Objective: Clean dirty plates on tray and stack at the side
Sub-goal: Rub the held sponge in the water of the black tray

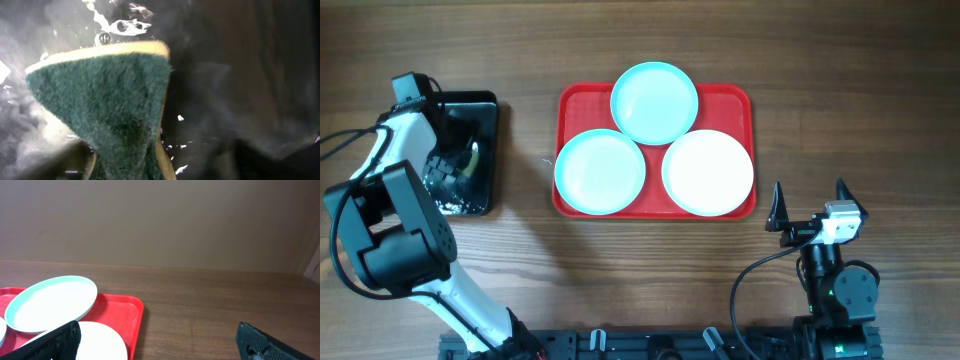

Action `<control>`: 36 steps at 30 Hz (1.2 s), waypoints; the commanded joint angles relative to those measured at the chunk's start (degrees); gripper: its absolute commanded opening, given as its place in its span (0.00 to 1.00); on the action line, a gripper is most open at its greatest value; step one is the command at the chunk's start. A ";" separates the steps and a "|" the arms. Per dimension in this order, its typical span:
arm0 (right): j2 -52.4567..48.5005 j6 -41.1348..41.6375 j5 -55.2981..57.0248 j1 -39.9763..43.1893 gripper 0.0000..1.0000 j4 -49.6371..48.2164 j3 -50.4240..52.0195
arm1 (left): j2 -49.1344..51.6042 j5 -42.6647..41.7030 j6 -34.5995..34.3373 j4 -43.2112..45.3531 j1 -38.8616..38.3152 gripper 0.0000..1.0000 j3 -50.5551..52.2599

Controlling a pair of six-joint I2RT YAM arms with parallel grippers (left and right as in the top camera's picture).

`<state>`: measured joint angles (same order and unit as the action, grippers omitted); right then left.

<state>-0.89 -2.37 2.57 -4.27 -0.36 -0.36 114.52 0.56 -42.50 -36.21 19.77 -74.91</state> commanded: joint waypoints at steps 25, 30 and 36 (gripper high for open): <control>0.46 1.03 -0.94 0.28 1.00 -0.17 0.07 | 3.63 -7.52 0.02 -1.31 0.37 1.00 2.71; 0.46 1.03 -0.94 0.28 1.00 -0.17 0.07 | 3.63 -11.04 0.00 -3.06 0.37 0.67 2.71; 0.46 1.05 -0.94 0.28 1.00 -0.17 0.07 | 3.63 -4.63 0.02 -2.27 0.37 0.04 2.71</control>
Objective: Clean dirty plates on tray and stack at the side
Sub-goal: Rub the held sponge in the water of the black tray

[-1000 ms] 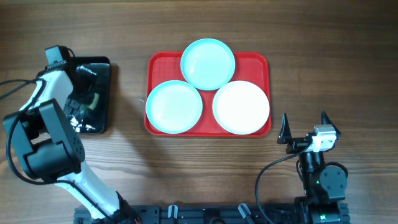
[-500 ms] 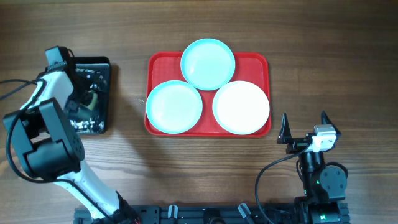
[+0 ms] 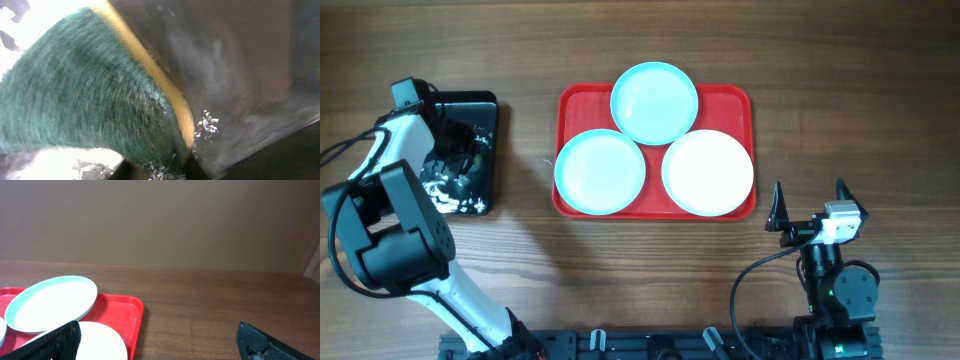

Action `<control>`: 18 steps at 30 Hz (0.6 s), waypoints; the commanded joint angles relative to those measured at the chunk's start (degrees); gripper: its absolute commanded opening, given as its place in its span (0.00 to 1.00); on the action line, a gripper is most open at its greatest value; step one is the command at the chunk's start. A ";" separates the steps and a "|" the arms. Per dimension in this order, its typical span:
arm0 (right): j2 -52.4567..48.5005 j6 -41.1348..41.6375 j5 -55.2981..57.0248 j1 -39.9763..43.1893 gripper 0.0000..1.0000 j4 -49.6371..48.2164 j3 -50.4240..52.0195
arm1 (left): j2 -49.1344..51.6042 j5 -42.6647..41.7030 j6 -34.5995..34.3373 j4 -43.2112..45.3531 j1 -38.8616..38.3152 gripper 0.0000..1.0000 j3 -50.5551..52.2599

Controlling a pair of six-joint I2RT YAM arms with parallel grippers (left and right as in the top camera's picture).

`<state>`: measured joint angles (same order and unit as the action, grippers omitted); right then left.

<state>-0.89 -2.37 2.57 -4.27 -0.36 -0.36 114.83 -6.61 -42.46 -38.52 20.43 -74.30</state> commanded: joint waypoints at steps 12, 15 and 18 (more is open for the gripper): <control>0.46 1.03 -0.94 0.28 1.00 -0.17 0.07 | 3.32 15.72 -0.04 5.90 -0.26 1.00 2.10; 0.46 1.03 -0.94 0.28 1.00 -0.17 0.07 | 3.32 15.69 -0.02 6.16 -0.28 0.93 2.10; 0.46 1.05 -0.94 0.28 1.00 -0.17 0.07 | 3.32 15.19 -0.04 5.31 -0.28 0.60 2.10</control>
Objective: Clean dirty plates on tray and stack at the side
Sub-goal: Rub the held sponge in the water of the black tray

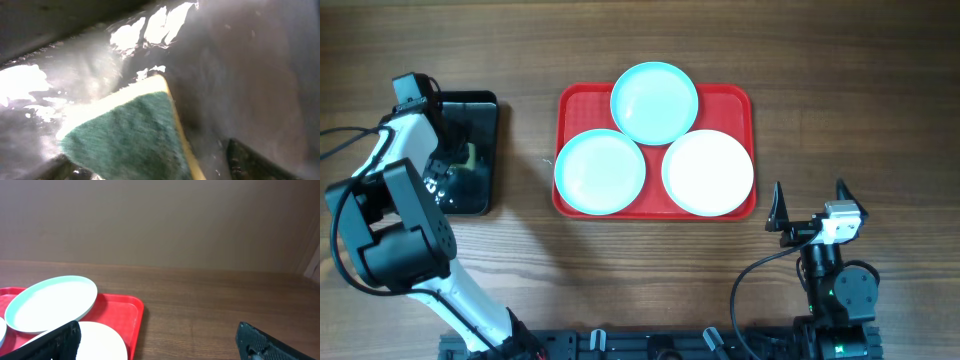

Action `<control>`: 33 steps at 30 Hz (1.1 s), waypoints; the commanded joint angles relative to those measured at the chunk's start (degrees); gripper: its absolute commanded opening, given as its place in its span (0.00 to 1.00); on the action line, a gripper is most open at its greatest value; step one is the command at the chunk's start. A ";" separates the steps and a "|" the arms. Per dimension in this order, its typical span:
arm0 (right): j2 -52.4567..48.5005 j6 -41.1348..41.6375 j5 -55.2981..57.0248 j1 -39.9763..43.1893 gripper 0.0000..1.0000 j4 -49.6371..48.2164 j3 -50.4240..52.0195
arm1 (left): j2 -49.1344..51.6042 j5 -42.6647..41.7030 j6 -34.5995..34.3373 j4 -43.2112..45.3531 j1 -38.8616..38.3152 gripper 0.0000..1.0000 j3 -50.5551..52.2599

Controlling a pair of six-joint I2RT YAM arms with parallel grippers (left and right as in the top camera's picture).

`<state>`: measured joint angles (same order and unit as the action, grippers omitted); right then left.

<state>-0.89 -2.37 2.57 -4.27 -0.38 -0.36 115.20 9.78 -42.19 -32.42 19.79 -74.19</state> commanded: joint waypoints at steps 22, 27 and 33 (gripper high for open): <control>0.46 1.05 -0.94 0.28 1.00 -0.15 0.07 | 2.21 -15.96 -0.28 -1.95 0.37 0.04 1.88; 0.46 1.03 -0.94 0.28 1.00 -0.15 0.07 | -0.90 -15.93 -0.28 -2.56 1.20 0.04 1.86; 0.46 1.03 -0.94 0.28 1.00 -0.15 0.07 | -11.74 -15.96 -0.26 -4.28 1.86 0.04 1.86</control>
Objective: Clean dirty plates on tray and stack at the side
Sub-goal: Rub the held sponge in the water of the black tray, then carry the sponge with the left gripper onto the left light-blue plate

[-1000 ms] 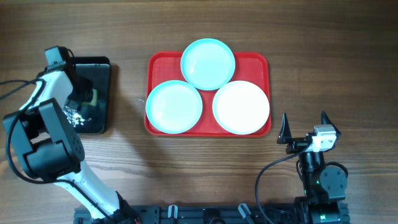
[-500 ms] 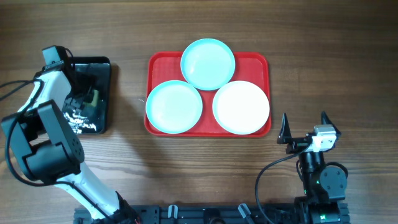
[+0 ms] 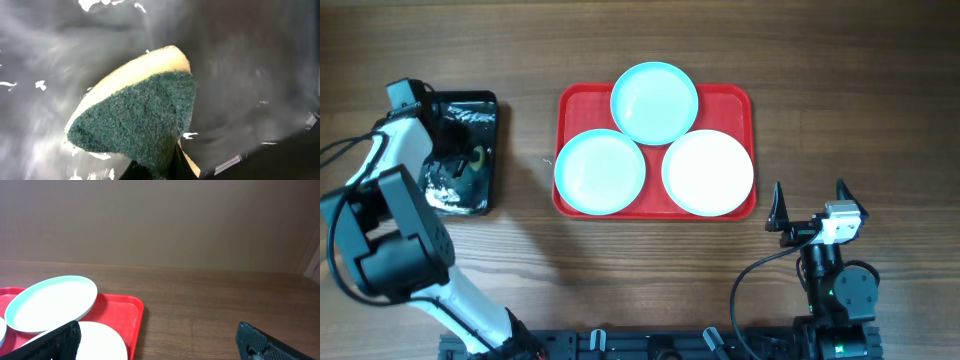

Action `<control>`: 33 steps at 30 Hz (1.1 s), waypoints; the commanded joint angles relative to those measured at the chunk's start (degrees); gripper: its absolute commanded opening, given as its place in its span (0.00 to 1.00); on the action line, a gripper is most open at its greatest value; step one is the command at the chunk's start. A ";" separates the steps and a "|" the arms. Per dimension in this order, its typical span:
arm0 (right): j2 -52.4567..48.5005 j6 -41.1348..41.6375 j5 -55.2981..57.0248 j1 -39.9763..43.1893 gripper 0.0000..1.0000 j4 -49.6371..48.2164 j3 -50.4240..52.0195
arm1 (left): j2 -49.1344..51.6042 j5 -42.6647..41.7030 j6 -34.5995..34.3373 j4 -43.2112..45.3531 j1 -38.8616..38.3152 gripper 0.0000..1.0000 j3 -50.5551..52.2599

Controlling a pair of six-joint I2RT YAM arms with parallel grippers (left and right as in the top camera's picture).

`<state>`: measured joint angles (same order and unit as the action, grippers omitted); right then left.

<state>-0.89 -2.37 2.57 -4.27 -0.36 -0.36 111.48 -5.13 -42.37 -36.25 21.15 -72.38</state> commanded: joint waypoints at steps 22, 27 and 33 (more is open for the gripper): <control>0.46 1.05 -0.94 0.28 1.00 -0.17 0.07 | -10.60 4.02 1.25 -2.38 0.50 0.04 1.53; 0.46 1.03 -0.94 0.28 1.00 -0.17 0.07 | -20.74 -0.66 4.83 -2.60 0.50 0.04 1.11; 0.46 1.03 -0.94 0.28 1.00 -0.17 0.07 | -24.28 1.57 4.83 -2.25 0.00 0.04 2.08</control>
<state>-0.89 -2.37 2.57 -4.27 -0.36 -0.36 86.15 -4.62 -39.05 -39.03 21.41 -70.48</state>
